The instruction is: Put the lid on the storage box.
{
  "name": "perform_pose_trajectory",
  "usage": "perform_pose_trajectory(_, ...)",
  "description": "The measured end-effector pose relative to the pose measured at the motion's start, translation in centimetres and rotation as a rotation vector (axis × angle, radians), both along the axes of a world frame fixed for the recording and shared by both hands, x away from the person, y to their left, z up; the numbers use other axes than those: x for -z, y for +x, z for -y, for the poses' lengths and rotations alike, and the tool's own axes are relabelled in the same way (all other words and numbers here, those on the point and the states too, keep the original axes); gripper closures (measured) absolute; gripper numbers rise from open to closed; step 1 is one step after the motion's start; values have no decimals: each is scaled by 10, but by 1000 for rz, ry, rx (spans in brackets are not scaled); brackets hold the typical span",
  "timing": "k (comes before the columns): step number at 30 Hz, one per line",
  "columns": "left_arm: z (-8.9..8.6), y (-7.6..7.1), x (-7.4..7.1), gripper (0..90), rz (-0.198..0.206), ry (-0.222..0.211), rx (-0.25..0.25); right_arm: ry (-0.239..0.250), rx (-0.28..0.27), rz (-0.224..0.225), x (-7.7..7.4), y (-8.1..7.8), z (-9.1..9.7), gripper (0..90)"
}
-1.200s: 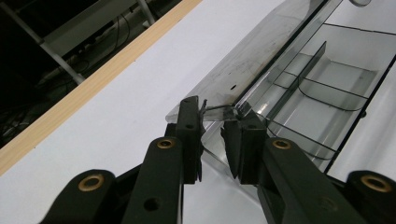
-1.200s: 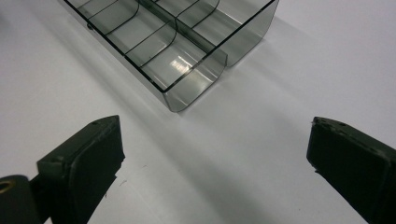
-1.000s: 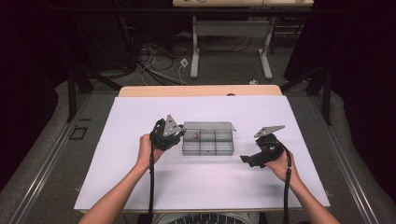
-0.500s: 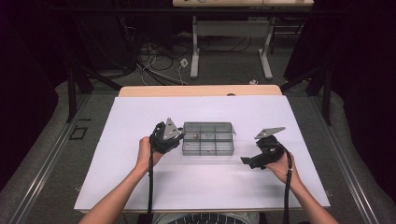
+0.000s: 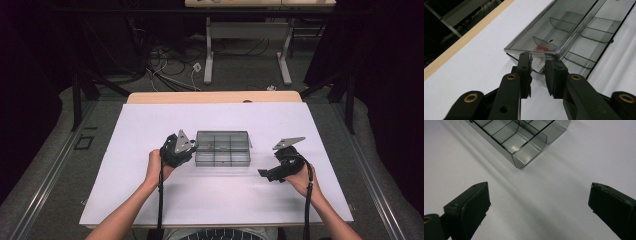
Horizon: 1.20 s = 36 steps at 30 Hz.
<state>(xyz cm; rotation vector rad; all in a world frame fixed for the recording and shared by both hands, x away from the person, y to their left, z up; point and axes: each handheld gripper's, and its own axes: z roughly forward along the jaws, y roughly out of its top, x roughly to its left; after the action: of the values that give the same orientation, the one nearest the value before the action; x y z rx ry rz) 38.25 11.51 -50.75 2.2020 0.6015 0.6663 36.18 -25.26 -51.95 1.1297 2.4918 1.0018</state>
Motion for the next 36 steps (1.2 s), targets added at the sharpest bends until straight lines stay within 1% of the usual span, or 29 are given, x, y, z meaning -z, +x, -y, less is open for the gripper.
perform_pose_trajectory(3, 0, -1, 2, 748, -5, -6, -3, 6, 1, -3, 0, 0, 0, 32)
perform_pose_trajectory(5, 0, -1, 4, 748, -8, -6, -5, 6, 4, -13, 1, 0, 0, 31)
perform_pose_trajectory(6, 0, -2, 5, 748, -3, -4, -6, 5, 9, -20, 1, 0, 0, 31)
perform_pose_trajectory(7, 0, -2, 5, 748, -8, -4, -5, 8, 3, -20, 2, 0, 0, 31)
perform_pose_trajectory(8, -1, -2, 5, 748, -13, 6, -2, -2, 11, -18, 2, 0, 0, 31)
perform_pose_trajectory(9, 0, -2, 6, 747, -11, -2, -5, -10, 10, -8, 3, 1, 0, 31)
perform_pose_trajectory(12, 0, -3, 7, 747, -11, -3, -6, -9, 4, -14, 3, 1, 0, 30)
perform_pose_trajectory(13, -1, -3, 7, 747, -8, 7, -3, -9, 4, -14, 3, 1, 0, 30)
perform_pose_trajectory(15, 0, -4, 9, 747, -4, 0, -8, -8, 0, -15, 4, 1, 0, 30)
perform_pose_trajectory(16, 0, -4, 9, 747, -9, 4, -7, -5, -3, -19, 4, 1, 0, 30)
perform_pose_trajectory(17, 0, -4, 10, 747, -5, 4, -6, -6, 6, -26, 4, 0, 0, 30)
perform_pose_trajectory(18, 0, -4, 10, 747, -15, 3, -7, -2, 3, -27, 4, 0, 0, 30)
perform_pose_trajectory(20, 0, -4, 11, 747, -14, 9, -5, -1, 3, -27, 4, 0, 0, 30)
perform_pose_trajectory(21, 0, -4, 11, 747, -16, 11, -5, -11, 0, -24, 4, 1, 0, 30)
perform_pose_trajectory(22, 0, -4, 12, 747, -21, 5, -6, -11, 0, -27, 4, 0, 0, 30)
perform_pose_trajectory(28, -1, -4, 15, 743, -39, 3, -3, -1, 5, -32, 5, 1, 0, 30)
perform_pose_trajectory(30, -1, -4, 15, 742, -40, 9, 1, 2, 3, -34, 5, 1, 1, 30)
perform_pose_trajectory(31, -1, -4, 15, 742, -45, 6, 0, -6, 6, -31, 5, 1, 1, 30)
perform_pose_trajectory(33, -1, -4, 16, 742, -53, 7, 5, -5, 5, -31, 5, 1, 1, 30)
perform_pose_trajectory(35, 0, -4, 16, 742, -53, 18, 9, -4, 6, -32, 5, 1, 1, 30)
perform_pose_trajectory(36, 1, -4, 16, 741, -55, 17, 10, -5, 6, -33, 5, 1, 1, 30)
